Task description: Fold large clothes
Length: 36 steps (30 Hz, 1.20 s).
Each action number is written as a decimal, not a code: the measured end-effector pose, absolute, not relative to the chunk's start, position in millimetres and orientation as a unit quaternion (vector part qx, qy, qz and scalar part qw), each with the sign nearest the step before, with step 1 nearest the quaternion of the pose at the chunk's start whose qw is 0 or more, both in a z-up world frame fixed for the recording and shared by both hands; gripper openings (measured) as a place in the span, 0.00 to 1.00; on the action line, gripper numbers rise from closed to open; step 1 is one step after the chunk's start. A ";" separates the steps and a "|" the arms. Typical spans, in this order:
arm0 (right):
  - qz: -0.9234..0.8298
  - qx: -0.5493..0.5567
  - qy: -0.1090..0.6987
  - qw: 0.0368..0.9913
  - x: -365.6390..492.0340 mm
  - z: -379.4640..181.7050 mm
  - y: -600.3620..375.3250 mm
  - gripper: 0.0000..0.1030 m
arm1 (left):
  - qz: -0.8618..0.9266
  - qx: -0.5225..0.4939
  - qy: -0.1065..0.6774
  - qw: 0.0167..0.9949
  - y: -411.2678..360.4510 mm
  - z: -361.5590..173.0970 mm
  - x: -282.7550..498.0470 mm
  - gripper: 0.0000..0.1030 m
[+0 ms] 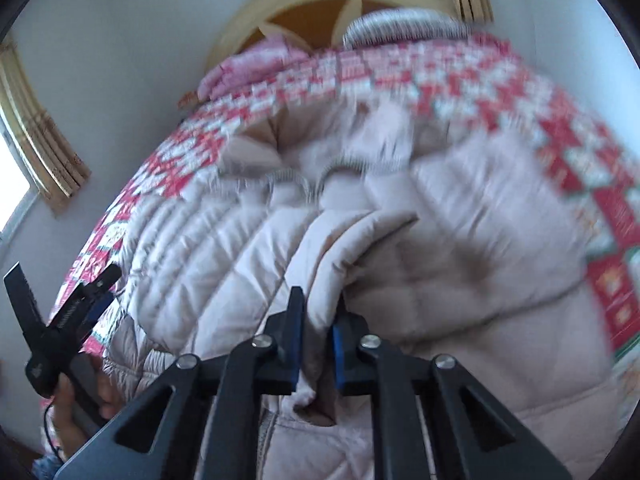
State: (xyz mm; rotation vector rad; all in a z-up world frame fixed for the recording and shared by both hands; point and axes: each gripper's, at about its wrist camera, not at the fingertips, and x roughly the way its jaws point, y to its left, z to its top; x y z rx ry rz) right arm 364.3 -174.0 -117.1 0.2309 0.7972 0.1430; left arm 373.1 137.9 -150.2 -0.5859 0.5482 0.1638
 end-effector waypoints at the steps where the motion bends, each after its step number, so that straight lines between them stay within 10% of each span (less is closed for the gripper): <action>1: 0.055 0.087 0.370 0.924 359.9 -105.2 -175.4 0.14 | 0.087 -0.293 0.269 0.913 140.9 -146.9 374.5 0.75; 6: -0.007 0.009 0.397 0.918 379.5 -123.5 -180.1 0.21 | 0.043 -0.270 0.266 0.924 117.5 -115.1 386.6 0.75; 10: -0.040 0.014 0.406 0.913 376.5 -134.6 -195.1 0.82 | -0.006 -0.191 0.251 0.949 77.0 -92.1 403.5 0.76; 17: 0.014 0.035 0.300 0.953 354.5 -81.1 -180.6 0.74 | 0.011 -0.110 0.322 0.940 61.2 -136.8 466.6 0.77; 24: 0.056 0.047 0.401 0.913 406.3 -139.7 -162.5 0.64 | 0.030 -0.158 0.390 0.906 85.6 -191.9 478.7 0.98; 36: 0.036 0.022 0.408 0.912 392.7 -174.1 -173.0 0.64 | 0.069 -0.092 0.410 0.905 65.8 -196.8 486.2 0.99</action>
